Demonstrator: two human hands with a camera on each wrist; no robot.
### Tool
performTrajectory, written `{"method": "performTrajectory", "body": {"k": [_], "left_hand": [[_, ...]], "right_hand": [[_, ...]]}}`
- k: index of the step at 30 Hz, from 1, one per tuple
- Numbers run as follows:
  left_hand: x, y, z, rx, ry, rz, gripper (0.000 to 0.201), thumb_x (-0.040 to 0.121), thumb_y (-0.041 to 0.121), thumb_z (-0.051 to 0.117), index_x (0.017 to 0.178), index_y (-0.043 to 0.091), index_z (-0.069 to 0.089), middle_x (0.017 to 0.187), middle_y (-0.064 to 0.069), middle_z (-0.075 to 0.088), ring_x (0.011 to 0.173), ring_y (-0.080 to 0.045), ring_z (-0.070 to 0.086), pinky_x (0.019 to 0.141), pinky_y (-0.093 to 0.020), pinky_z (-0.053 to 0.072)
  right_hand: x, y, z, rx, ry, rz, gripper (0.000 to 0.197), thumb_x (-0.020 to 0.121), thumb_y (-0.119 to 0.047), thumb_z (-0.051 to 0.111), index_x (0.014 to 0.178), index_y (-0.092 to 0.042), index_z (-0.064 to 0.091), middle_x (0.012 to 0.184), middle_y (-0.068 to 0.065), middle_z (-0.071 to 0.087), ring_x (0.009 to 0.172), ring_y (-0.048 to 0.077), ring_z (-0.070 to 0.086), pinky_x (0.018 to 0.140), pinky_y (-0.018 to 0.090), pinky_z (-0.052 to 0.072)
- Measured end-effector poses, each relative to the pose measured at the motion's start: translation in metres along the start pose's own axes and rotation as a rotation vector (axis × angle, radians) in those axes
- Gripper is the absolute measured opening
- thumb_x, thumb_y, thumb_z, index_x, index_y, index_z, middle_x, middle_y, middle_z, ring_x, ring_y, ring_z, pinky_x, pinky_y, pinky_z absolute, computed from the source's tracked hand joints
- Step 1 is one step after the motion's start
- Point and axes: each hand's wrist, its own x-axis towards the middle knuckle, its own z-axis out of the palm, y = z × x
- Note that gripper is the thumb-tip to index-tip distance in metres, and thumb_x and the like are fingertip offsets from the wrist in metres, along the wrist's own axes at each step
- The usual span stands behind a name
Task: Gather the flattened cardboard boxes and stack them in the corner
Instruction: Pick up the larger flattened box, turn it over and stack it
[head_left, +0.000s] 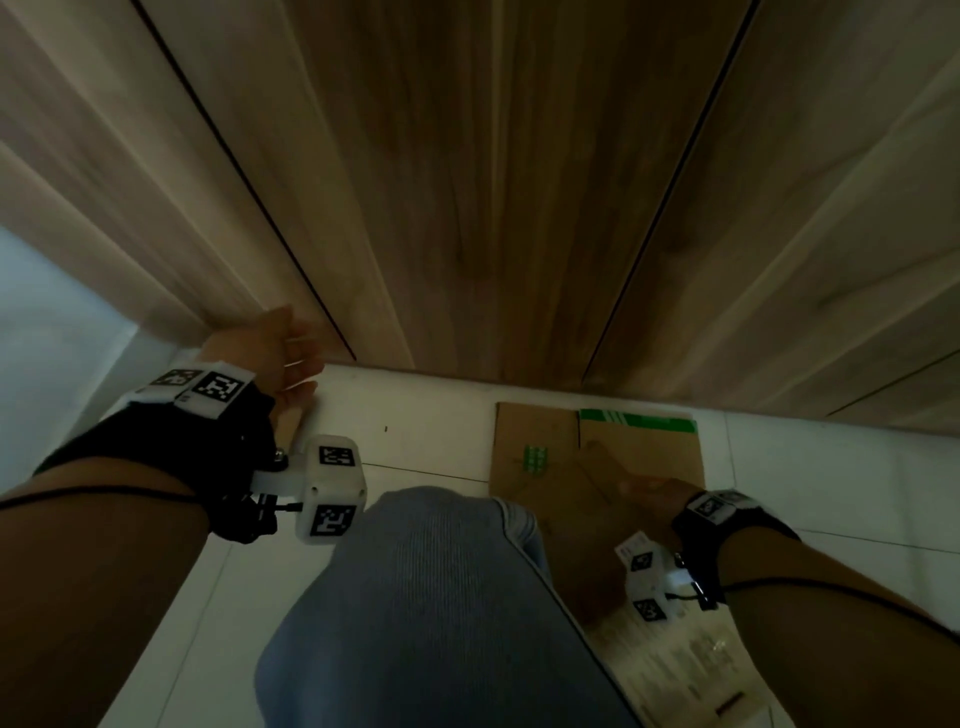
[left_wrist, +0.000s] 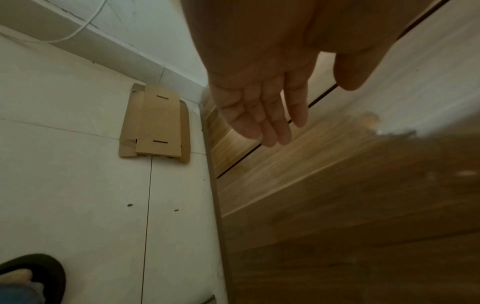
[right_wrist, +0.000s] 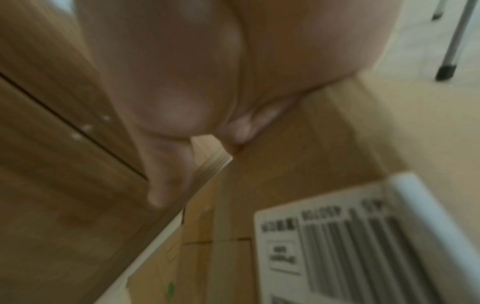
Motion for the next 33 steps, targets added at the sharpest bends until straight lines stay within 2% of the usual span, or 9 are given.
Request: {"method": "performTrajectory", "body": {"k": [3, 7, 11, 14, 23, 26, 29, 31, 33], "left_hand": [[-0.013, 0.003, -0.015, -0.018, 0.028, 0.019, 0.031, 0.095, 0.039, 0.039, 0.077, 0.019, 0.055, 0.076, 0.002, 0.055, 0.073, -0.013, 0.053, 0.065, -0.027, 0.04], [-0.029, 0.006, -0.031, -0.06, 0.058, 0.063, 0.03, 0.094, 0.038, 0.044, 0.075, 0.018, 0.055, 0.079, 0.0, 0.059, 0.073, -0.015, 0.055, 0.065, -0.029, 0.042], [-0.047, 0.01, -0.046, -0.114, 0.046, 0.086, 0.027, 0.093, 0.036, 0.045, 0.072, 0.02, 0.052, 0.074, 0.001, 0.056, 0.068, -0.014, 0.052, 0.064, -0.028, 0.039], [-0.058, 0.014, -0.059, -0.131, 0.029, 0.092, 0.027, 0.094, 0.032, 0.045, 0.072, 0.019, 0.052, 0.067, 0.001, 0.061, 0.067, -0.013, 0.053, 0.065, -0.028, 0.038], [-0.089, 0.02, -0.105, -0.199, 0.032, 0.127, 0.018, 0.095, 0.028, 0.043, 0.095, 0.016, 0.056, 0.076, -0.003, 0.054, 0.072, -0.018, 0.052, 0.061, -0.028, 0.035], [-0.094, 0.015, -0.124, -0.19, 0.049, 0.157, 0.028, 0.098, 0.024, 0.037, 0.113, 0.011, 0.056, 0.102, -0.009, 0.06, 0.076, -0.021, 0.055, 0.062, -0.028, 0.036], [-0.106, 0.012, -0.14, -0.204, 0.088, 0.153, 0.036, 0.097, 0.023, 0.039, 0.125, 0.005, 0.053, 0.126, -0.017, 0.06, 0.108, -0.031, 0.059, 0.062, -0.028, 0.038], [-0.111, 0.013, -0.15, -0.206, 0.08, 0.151, 0.027, 0.097, 0.019, 0.038, 0.111, 0.008, 0.058, 0.098, -0.012, 0.064, 0.094, -0.03, 0.061, 0.066, -0.031, 0.04], [-0.115, 0.013, -0.16, -0.256, 0.112, 0.145, 0.019, 0.096, 0.02, 0.04, 0.096, 0.01, 0.056, 0.077, -0.005, 0.054, 0.07, -0.021, 0.054, 0.063, -0.029, 0.039]], "right_hand": [[-0.022, -0.009, 0.0, -0.067, 0.009, -0.005, 0.044, 0.096, -0.025, 0.044, 0.137, -0.007, 0.046, 0.139, 0.014, 0.051, 0.103, 0.018, 0.051, 0.085, 0.027, 0.044], [-0.06, -0.037, -0.028, 0.049, 0.15, -0.062, 0.042, 0.094, -0.01, 0.048, 0.134, 0.003, 0.047, 0.14, 0.02, 0.049, 0.128, 0.031, 0.048, 0.076, 0.024, 0.042], [-0.101, -0.077, -0.058, 0.11, 0.234, -0.178, 0.047, 0.094, -0.016, 0.049, 0.138, -0.001, 0.042, 0.14, 0.017, 0.048, 0.127, 0.032, 0.048, 0.097, 0.03, 0.043], [-0.132, -0.107, -0.068, 0.218, 0.204, -0.341, 0.044, 0.09, -0.019, 0.057, 0.13, -0.001, 0.05, 0.121, 0.013, 0.06, 0.106, 0.028, 0.058, 0.088, 0.032, 0.045], [-0.207, -0.17, -0.061, 0.419, 0.232, -0.676, 0.042, 0.09, -0.021, 0.057, 0.131, -0.013, 0.052, 0.126, 0.009, 0.062, 0.098, 0.023, 0.059, 0.089, 0.034, 0.046], [-0.228, -0.194, -0.051, 0.591, 0.188, -0.771, 0.04, 0.089, -0.018, 0.058, 0.129, -0.013, 0.053, 0.121, 0.009, 0.065, 0.095, 0.023, 0.061, 0.089, 0.037, 0.05], [-0.247, -0.219, -0.038, 0.737, 0.079, -0.834, 0.024, 0.089, -0.017, 0.058, 0.113, -0.021, 0.059, 0.106, 0.005, 0.068, 0.099, 0.027, 0.064, 0.096, 0.048, 0.049], [-0.261, -0.236, -0.028, 0.796, 0.024, -0.882, 0.015, 0.089, -0.017, 0.057, 0.097, -0.03, 0.06, 0.107, 0.004, 0.068, 0.106, 0.028, 0.063, 0.1, 0.051, 0.046], [-0.272, -0.255, -0.016, 0.828, 0.006, -0.94, 0.019, 0.09, -0.016, 0.056, 0.104, -0.029, 0.06, 0.118, 0.007, 0.067, 0.111, 0.028, 0.062, 0.103, 0.051, 0.044]]}}
